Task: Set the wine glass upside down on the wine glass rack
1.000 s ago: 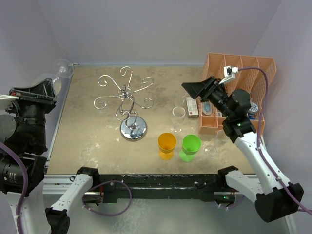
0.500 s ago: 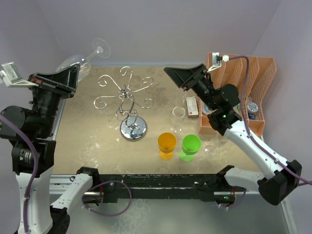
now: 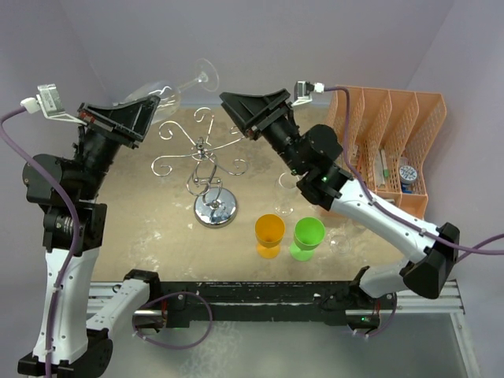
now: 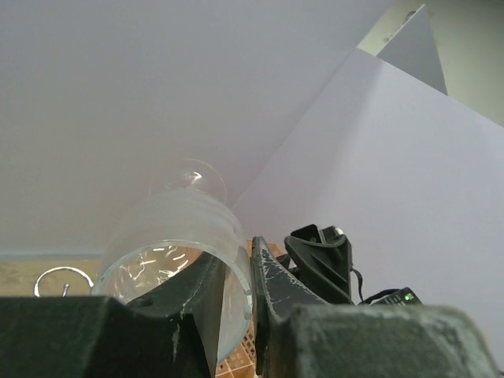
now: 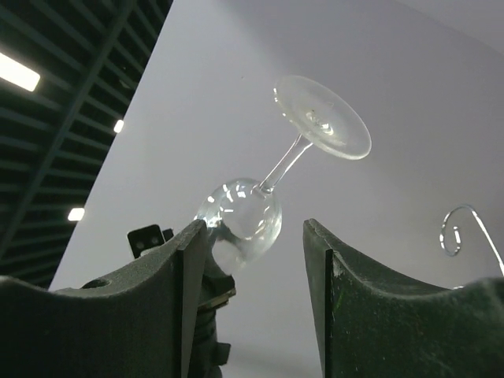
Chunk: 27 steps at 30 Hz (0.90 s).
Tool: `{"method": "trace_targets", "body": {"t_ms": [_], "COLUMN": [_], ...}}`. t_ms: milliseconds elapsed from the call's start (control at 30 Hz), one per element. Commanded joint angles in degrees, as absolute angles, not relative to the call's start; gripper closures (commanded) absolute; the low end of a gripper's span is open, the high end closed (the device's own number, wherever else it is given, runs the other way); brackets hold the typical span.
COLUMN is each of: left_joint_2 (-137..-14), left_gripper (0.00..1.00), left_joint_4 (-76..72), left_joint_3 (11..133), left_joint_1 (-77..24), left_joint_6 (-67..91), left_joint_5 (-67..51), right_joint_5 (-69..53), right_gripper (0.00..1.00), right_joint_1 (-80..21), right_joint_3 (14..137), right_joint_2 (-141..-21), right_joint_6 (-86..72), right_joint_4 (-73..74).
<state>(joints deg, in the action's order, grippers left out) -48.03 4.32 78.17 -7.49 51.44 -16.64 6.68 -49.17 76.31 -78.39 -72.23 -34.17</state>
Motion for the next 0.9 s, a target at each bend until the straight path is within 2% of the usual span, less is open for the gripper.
{"method": "trace_targets", "body": {"t_ms": [0, 133, 333, 700, 867], "left_joint_2": [-47.1, -48.8, -49.4, -47.8, -47.4], "left_gripper": [0.83, 0.83, 0.83, 0.83, 0.83], "left_joint_4": [-8.8, -15.5, -18.3, -19.2, -20.3], "left_joint_3": [76.8, 74.7, 73.4, 71.2, 71.0], "left_joint_1": [-7.1, -7.1, -7.1, -7.1, -7.1], "left_joint_6": [55.6, 58.9, 59.6, 59.8, 59.5], "left_joint_5": [-21.5, -23.1, -23.8, -24.9, -25.0], "right_joint_5": [12.4, 15.8, 16.5, 17.0, 14.3], "right_gripper": [0.45, 0.41, 0.41, 0.59, 0.76], "right_joint_1": [-51.8, -54.3, -54.4, -54.6, -54.8], "right_joint_3": [83.2, 88.8, 94.5, 97.3, 97.9], "right_joint_2": [-81.1, -85.9, -90.8, -93.5, -94.0], "right_joint_6": [-78.9, -82.5, -85.3, -85.4, -85.8], "right_joint_4": [-32.2, -29.5, -31.5, -33.1, -34.1]}}
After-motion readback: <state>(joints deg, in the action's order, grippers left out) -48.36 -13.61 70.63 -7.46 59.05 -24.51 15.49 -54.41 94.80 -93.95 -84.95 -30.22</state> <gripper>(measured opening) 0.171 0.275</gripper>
